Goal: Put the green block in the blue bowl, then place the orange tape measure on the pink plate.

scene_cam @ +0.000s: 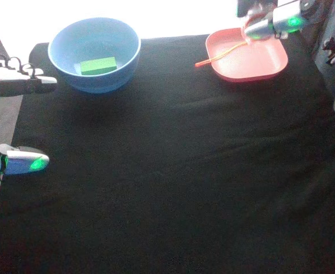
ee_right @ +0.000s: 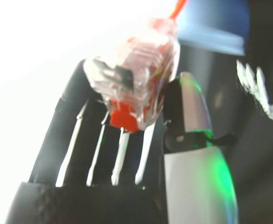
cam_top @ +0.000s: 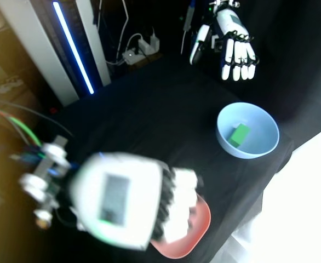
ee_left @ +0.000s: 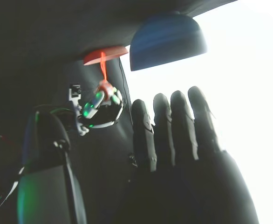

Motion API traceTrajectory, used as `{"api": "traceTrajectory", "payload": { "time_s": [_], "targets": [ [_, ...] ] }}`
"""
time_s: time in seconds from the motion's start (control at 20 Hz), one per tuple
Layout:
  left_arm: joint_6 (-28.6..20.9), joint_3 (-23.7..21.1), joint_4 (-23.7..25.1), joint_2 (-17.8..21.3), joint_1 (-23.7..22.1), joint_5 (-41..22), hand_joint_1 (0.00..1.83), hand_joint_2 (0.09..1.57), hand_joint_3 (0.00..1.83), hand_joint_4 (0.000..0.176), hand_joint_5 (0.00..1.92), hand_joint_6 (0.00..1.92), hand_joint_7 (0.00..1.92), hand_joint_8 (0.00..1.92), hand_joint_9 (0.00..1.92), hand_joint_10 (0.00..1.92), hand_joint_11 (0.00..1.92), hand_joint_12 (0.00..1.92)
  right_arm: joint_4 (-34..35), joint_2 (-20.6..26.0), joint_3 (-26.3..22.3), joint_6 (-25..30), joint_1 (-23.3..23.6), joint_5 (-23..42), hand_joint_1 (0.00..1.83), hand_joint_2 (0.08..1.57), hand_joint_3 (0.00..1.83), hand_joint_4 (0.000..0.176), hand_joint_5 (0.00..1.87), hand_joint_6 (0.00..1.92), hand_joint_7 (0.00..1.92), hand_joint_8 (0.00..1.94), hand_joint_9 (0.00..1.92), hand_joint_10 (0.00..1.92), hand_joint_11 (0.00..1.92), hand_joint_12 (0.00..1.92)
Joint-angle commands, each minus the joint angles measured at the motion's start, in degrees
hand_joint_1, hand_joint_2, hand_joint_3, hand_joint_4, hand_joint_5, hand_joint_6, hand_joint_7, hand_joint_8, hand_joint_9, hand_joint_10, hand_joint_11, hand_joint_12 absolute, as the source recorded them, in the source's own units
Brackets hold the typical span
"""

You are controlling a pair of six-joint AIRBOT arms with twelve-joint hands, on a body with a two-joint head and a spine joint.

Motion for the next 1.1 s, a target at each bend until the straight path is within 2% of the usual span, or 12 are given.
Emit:
{"api": "traceTrajectory", "payload": {
  "time_s": [0.0, 0.15, 0.2, 0.25, 0.35, 0.45, 0.5, 0.55, 0.65, 0.7, 0.9, 1.05],
  "targets": [
    [-0.5, 0.5, -0.4, -0.4, -0.9, -6.6, 0.81, 0.87, 0.0, 0.012, 0.52, 0.0, 0.35, 0.0, 0.24, 0.0, 0.0, 0.53, 0.0, -0.8, 0.9, 1.2, 1.3, 1.3, 1.51, 1.03, 0.0, 0.0, 0.99, 0.96, 1.13, 0.88, 1.21, 0.69, 0.86, 1.07],
    [-1.0, 1.3, 0.4, -1.2, -2.0, -6.1, 0.81, 0.89, 0.0, 0.0, 0.51, 0.0, 0.35, 0.0, 0.25, 0.0, 0.0, 0.58, -4.6, -2.7, 2.3, 1.3, 1.9, -2.4, 1.52, 1.01, 0.0, 0.0, 1.04, 0.71, 1.06, 0.84, 1.35, 0.43, 1.0, 1.17],
    [-1.1, 1.5, 0.7, -1.4, -2.3, -6.0, 0.83, 0.89, 0.01, 0.0, 0.52, 0.0, 0.36, 0.0, 0.25, 0.0, 0.0, 0.59, -6.4, -3.2, 2.5, 1.3, 2.1, -3.4, 1.51, 1.05, 0.0, 0.0, 0.98, 0.81, 1.09, 0.78, 1.25, 0.71, 0.81, 1.27],
    [-1.2, 1.6, 0.8, -1.4, -2.4, -5.9, 0.84, 0.89, 0.0, 0.002, 0.52, 0.0, 0.36, 0.0, 0.25, 0.0, 0.0, 0.59, -7.3, -3.5, 2.7, 1.3, 2.2, -3.8, 1.52, 1.02, 0.0, 0.0, 1.0, 0.72, 1.14, 0.66, 1.34, 0.6, 0.86, 1.28],
    [-1.3, 1.6, 0.9, -1.5, -2.6, -5.9, 0.84, 0.89, 0.0, 0.0, 0.53, 0.0, 0.37, 0.0, 0.26, 0.0, 0.0, 0.61, -7.4, -3.9, 2.9, 1.4, 2.3, -3.8, 1.48, 1.06, 0.0, 0.0, 1.01, 0.19, 0.99, 0.88, 1.06, 1.06, 0.64, 1.25],
    [-1.3, 1.6, 0.9, -1.5, -2.6, -5.9, 0.84, 0.88, 0.0, 0.0, 0.54, 0.0, 0.38, 0.0, 0.28, 0.01, 0.0, 0.66, -7.9, -3.8, 3.0, 2.5, 2.6, -3.5, 1.16, 0.9, 0.0, 0.0, 0.69, 0.01, 0.62, 0.1, 0.58, 0.27, 0.26, 1.16],
    [-1.3, 1.7, 0.9, -1.6, -2.6, -5.8, 0.85, 0.88, 0.0, 0.0, 0.54, 0.0, 0.38, 0.0, 0.29, 0.01, 0.0, 0.7, -8.2, -3.8, 3.2, 3.3, 2.6, -3.2, 1.04, 0.87, 0.0, 0.056, 0.53, 0.0, 0.48, 0.02, 0.45, 0.09, 0.05, 1.15],
    [-1.3, 1.7, 0.9, -1.6, -2.6, -5.8, 0.86, 0.87, 0.0, 0.0, 0.54, 0.0, 0.39, 0.0, 0.3, 0.01, 0.0, 0.71, -8.3, -3.8, 3.1, 4.4, 2.6, -2.2, 0.99, 0.86, 0.0, 0.081, 0.46, 0.0, 0.43, 0.01, 0.41, 0.04, 0.01, 1.06],
    [-1.4, 1.5, 0.9, -1.5, -2.5, -6.1, 0.84, 0.85, 0.0, 0.0, 0.54, 0.0, 0.39, 0.0, 0.3, 0.0, 0.0, 0.72, -7.9, -3.6, 2.1, 6.0, 2.6, 0.6, 0.94, 0.84, 0.0, 0.105, 0.28, 0.0, 0.2, 0.01, 0.18, 0.01, 0.0, 0.6],
    [-1.4, 1.5, 0.8, -1.4, -2.5, -6.4, 0.83, 0.85, 0.0, 0.007, 0.52, 0.0, 0.37, 0.0, 0.27, 0.0, 0.0, 0.64, -7.0, -2.0, 0.1, 6.0, 2.6, 2.3, 0.91, 0.84, 0.0, 0.122, 0.19, 0.0, 0.15, 0.0, 0.08, 0.0, 0.0, 0.12],
    [-1.4, -0.1, -0.3, 0.1, -1.5, -11.2, 0.75, 0.83, 0.0, 0.051, 0.48, 0.0, 0.38, 0.0, 0.31, 0.01, 0.0, 0.95, -0.5, 8.0, -9.8, 6.0, 2.6, 11.4, 0.8, 0.81, 0.0, 0.165, 0.05, 0.0, 0.07, 0.0, 0.0, 0.0, 0.0, 0.0],
    [-1.4, -1.8, -1.0, 1.7, 0.6, -16.1, 0.75, 0.8, 0.0, 0.055, 0.36, 0.0, 0.33, 0.0, 0.32, 0.0, 0.0, 0.81, 6.7, 15.9, -17.5, 5.1, 0.2, 19.8, 0.88, 0.81, 0.0, 0.147, 0.07, 0.01, 0.04, 0.0, 0.0, 0.0, 0.0, 0.0]
  ]
}}
